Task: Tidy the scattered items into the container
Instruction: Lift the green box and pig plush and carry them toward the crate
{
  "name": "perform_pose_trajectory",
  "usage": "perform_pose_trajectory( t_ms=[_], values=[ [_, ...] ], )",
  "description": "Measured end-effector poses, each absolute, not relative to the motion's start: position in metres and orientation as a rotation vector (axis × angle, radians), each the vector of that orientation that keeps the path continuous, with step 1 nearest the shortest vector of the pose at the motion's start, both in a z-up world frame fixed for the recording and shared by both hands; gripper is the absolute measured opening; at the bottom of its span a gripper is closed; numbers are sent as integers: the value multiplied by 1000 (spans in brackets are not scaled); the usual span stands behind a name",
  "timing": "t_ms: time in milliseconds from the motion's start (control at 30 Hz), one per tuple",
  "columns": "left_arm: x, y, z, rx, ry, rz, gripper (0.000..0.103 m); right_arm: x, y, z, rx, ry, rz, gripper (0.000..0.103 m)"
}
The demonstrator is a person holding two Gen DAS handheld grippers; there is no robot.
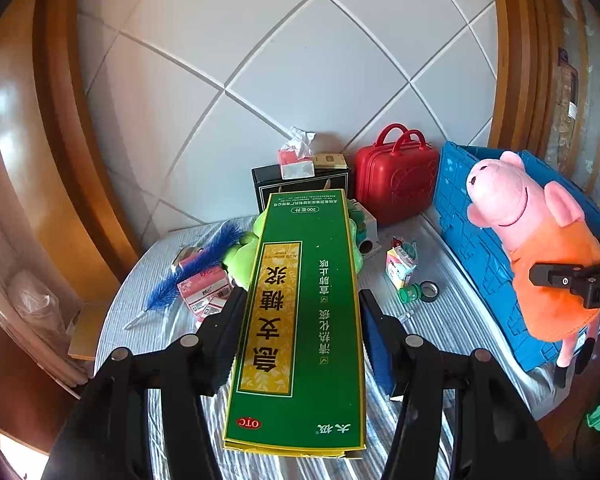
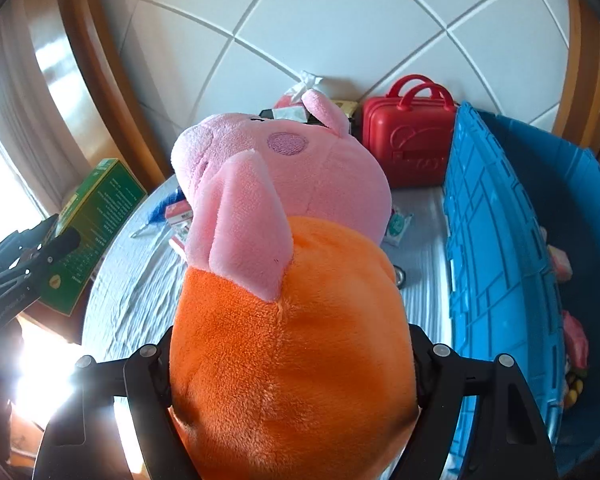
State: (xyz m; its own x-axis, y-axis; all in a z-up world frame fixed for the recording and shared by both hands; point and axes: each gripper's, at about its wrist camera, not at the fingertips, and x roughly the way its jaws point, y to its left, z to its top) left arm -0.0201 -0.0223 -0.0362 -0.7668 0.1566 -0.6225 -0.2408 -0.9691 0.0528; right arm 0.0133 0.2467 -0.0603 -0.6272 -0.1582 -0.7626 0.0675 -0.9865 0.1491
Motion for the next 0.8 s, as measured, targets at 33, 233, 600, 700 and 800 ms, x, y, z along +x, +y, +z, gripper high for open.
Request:
perform_pose_trajectory(
  t_ms=[33,233,600,700,800],
  values=[
    [-19,-22,-33,-959,185,2770,54,15,246,-56,1282,-157,-2720,81],
    [-11,-15,-20,-941,192,2799,54,24,246,-40,1220,-140,-2726,81],
    [-4,-3,-6,-911,218,2817,54,34,255,-25,1156,-148,-2720,81],
    [-4,3,-5,-907,225,2815,54,34,261,-22,1144,-159,-2723,81],
    [-5,8,-5,-916,232,2810,54,34,266,-21,1142,-171,-2723,81]
  ],
)
